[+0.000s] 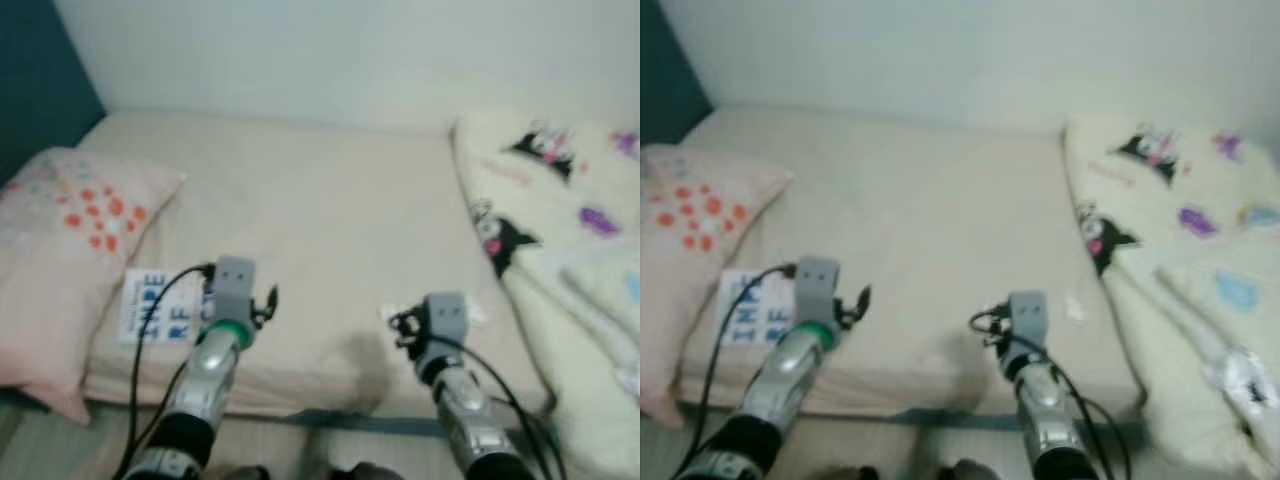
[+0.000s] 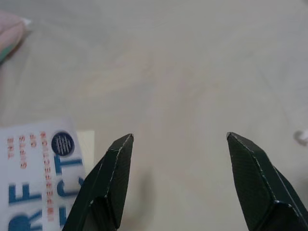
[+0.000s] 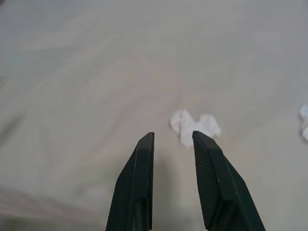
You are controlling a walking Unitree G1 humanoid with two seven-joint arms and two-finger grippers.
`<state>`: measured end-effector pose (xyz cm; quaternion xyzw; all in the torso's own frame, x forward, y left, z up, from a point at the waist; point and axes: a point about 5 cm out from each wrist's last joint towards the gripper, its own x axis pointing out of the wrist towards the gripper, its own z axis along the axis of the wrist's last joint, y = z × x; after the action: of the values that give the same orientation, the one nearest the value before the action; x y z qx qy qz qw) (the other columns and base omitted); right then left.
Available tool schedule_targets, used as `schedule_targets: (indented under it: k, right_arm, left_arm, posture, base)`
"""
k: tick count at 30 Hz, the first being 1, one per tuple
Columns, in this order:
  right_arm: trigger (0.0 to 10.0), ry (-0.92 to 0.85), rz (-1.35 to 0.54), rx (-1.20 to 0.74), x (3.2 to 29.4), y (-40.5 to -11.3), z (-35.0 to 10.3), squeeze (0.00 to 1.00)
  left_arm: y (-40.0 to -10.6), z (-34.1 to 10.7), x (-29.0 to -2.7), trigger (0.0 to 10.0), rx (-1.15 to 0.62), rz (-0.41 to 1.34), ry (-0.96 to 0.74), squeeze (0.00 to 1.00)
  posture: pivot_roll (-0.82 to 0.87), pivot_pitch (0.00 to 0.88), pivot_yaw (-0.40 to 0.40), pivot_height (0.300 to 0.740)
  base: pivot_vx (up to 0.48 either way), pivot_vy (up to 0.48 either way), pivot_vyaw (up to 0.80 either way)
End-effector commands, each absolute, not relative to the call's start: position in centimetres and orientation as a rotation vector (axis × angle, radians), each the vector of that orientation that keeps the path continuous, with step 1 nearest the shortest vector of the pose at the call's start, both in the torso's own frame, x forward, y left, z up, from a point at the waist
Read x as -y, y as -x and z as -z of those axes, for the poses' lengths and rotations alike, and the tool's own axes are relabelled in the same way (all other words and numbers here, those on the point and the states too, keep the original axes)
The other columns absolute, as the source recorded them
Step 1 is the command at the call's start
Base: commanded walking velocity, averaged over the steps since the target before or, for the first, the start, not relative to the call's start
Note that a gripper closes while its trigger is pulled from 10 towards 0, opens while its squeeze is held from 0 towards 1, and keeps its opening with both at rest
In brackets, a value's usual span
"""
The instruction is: Clean up the room
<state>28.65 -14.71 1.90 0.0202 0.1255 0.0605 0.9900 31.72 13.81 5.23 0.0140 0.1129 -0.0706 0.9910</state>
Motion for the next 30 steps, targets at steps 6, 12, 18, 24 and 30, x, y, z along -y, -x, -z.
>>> schedule_targets:
  k: [6, 12, 18, 24, 30]
  right_arm:
    - [10.0, -0.034, -0.091, -0.283, 15.8, -28.0, -1.2, 0.0]
    - [10.0, -0.036, -0.079, -0.285, 16.1, -27.7, -1.1, 0.0]
    - [10.0, -0.046, -0.061, -0.277, 16.1, -27.7, -1.1, 0.0]
    - [10.0, -0.052, -0.054, -0.275, 16.2, -27.7, -1.2, 0.0]
    - [10.0, -0.054, -0.05, -0.278, 16.3, -27.8, -1.1, 0.0]
  left_arm:
    - [-31.3, -4.7, -12.8, 10.0, -0.257, 0.207, -0.053, 0.0]
    - [-31.3, -4.7, -12.1, 10.0, -0.265, 0.268, -0.089, 0.0]
    - [-31.7, -5.0, -12.2, 10.0, -0.258, 0.261, -0.116, 0.0]
    - [-32.0, -5.2, -12.0, 10.0, -0.255, 0.253, -0.114, 0.0]
    - [-32.3, -5.3, -12.0, 10.0, -0.255, 0.247, -0.143, 0.0]
  posture:
    - [-0.01, 0.104, 0.058, 0.74]
    - [-0.01, 0.109, 0.074, 0.74]
    - [-0.01, 0.11, 0.084, 0.74]
    - [-0.01, 0.105, 0.092, 0.74]
    - [-0.01, 0.101, 0.085, 0.74]
  base:
    - [0.0, -0.361, 0.0]
    - [0.0, 0.397, 0.0]
    - [0.0, 0.479, 0.0]
    - [0.0, 0.08, 0.0]
    - [0.0, 0.0, 0.0]
